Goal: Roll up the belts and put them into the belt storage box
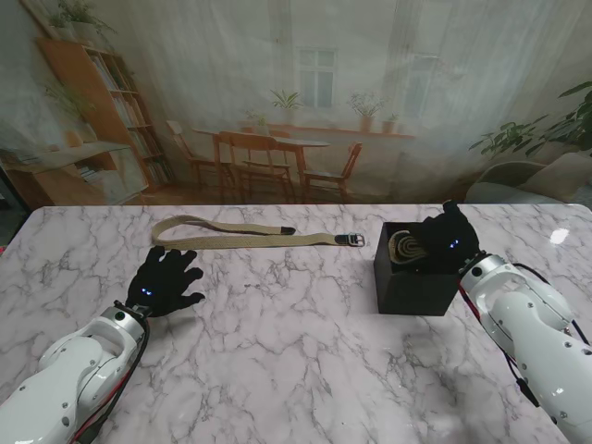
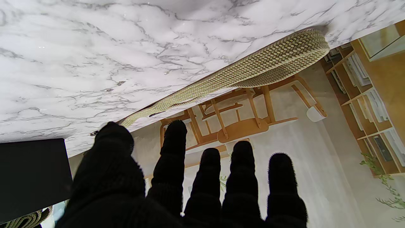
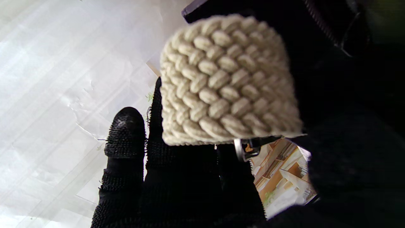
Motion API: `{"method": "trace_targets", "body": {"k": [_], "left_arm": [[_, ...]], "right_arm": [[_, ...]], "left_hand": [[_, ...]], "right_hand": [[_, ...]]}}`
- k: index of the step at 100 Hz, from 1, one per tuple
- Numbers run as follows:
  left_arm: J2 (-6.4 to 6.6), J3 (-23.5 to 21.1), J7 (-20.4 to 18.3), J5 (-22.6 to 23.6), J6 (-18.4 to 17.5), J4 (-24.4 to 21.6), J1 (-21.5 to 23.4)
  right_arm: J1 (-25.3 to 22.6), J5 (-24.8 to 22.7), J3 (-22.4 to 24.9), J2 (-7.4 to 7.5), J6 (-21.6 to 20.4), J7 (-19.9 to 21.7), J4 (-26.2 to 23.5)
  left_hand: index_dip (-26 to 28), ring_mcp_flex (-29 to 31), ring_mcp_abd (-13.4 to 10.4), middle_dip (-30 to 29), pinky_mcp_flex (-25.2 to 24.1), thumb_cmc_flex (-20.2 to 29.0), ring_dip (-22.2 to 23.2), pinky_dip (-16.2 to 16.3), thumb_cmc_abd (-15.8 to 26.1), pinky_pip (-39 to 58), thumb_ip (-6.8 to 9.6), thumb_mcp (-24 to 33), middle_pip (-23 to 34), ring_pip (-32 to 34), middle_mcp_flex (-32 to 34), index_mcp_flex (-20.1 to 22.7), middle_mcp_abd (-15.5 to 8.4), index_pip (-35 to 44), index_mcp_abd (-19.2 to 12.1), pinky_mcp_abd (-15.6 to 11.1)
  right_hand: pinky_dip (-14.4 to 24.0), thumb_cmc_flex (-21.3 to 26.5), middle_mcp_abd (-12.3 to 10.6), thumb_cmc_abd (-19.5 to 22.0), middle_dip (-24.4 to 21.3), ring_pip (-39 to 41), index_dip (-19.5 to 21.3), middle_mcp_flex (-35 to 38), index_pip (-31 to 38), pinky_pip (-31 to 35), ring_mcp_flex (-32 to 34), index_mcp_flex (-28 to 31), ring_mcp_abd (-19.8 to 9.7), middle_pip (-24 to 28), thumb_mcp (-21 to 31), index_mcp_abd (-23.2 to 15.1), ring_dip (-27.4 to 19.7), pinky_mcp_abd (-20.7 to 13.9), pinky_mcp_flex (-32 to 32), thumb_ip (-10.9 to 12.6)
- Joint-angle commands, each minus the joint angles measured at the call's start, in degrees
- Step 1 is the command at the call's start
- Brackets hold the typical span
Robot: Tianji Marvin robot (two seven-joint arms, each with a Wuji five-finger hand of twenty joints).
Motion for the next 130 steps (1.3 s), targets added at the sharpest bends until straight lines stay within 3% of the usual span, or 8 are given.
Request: {"method": "trace_targets", "body": {"k": [1, 32, 54, 74, 104, 130], "left_arm": [[0.0, 0.17, -0.75, -0.03, -0.11, -0.1, -0.04], [0.0, 0.07, -0.55, 0.06, -0.05, -0.11, 0.04], [0.01, 0.16, -0.54, 0.04, -0.12, -0.05, -0.04], [0.02, 0.31, -0.63, 0.0, -0.14, 0.01, -0.18], [0.01, 0.45, -1.09, -0.06, -0.08, -0.08, -0.28], [0.01, 0.67, -1.64, -0.15, -0.07, -0.14, -0.43]], "right_arm": [[0.24, -0.56, 0.54, 0.47, -0.75, -0.26, -0.43], [2.68, -0.75, -0.01, 1.69, -8.62, -1.15, 0.27], [4.07, -0.31, -0.13, 2.41, -12.86, -2.79, 1.3], [4.96, -0.73, 0.82, 3.32, -15.84, -6.89, 2.22], [7.03, 0.56, 1.99, 3.74, -19.82, -8.75, 3.49], [10.44, 3.78, 0.53, 4.19, -27.09, -8.69, 6.59]], "left_hand": [[-0.36, -0.67, 0.74, 0.03, -0.88, 0.4, -0.66, -0.72, 2.05, -1.99, -0.84, -1.16, -1.32, -1.58, 0.95, 1.63, 0.5, -0.85, 0.42, 2.11], [-0.37, -0.62, 0.69, 0.05, -0.85, 0.38, -0.65, -0.62, 2.05, -2.06, -0.84, -1.17, -1.3, -1.56, 1.0, 1.55, 0.46, -0.95, 0.35, 2.16], [-0.42, -0.66, 0.7, 0.06, -0.85, 0.42, -0.65, -0.56, 2.07, -2.12, -0.83, -1.17, -1.28, -1.57, 1.0, 1.39, 0.46, -1.08, 0.37, 2.12], [-0.44, -0.62, 0.68, 0.05, -0.84, 0.35, -0.65, -0.52, 2.08, -2.17, -0.84, -1.18, -1.31, -1.56, 0.94, 1.33, 0.47, -1.14, 0.34, 2.15], [-0.43, -0.56, 0.7, 0.06, -0.77, 0.4, -0.64, -0.46, 2.08, -2.22, -0.82, -1.13, -1.28, -1.55, 1.02, 1.36, 0.5, -1.16, 0.33, 2.11], [-0.44, -0.6, 0.7, 0.05, -0.81, 0.33, -0.64, -0.42, 2.09, -2.28, -0.84, -1.17, -1.29, -1.59, 1.02, 1.34, 0.51, -1.18, 0.4, 2.13]], "right_hand": [[-0.27, 12.97, -7.14, 7.77, 0.54, -1.45, 1.65, 3.48, 8.29, -0.56, -0.87, 9.09, -2.69, 0.9, 12.95, -24.38, -0.56, -0.76, -0.3, 4.7], [-1.13, 14.2, -8.64, 8.05, 0.94, -3.44, 4.67, 1.9, 5.71, -2.45, -2.37, 11.03, -4.47, -1.09, 14.2, -28.4, -0.91, -2.85, -0.78, 4.53], [-1.98, 15.18, -9.91, 8.37, 0.03, -6.23, 9.46, 0.83, 4.61, -4.29, -4.07, 11.55, -5.67, -4.27, 15.1, -31.8, -0.48, -3.64, -2.66, 4.32], [-2.16, 14.78, -11.32, 8.65, -0.24, -7.01, 12.83, 1.38, 4.15, -4.7, -4.69, 11.47, -6.83, -5.88, 15.54, -33.66, -0.42, -3.65, -3.67, 4.04], [-2.27, 14.18, -12.14, 8.83, -0.57, -7.11, 13.0, 1.94, 3.59, -4.61, -4.45, 10.21, -7.65, -6.32, 15.63, -34.05, -0.62, -3.9, -3.28, 3.84], [-2.72, 14.36, -12.97, 8.09, -1.52, -8.34, 14.07, 2.61, 4.13, -5.17, -4.79, 9.97, -8.3, -7.61, 17.21, -35.11, -1.16, -3.69, -3.65, 3.6]]}}
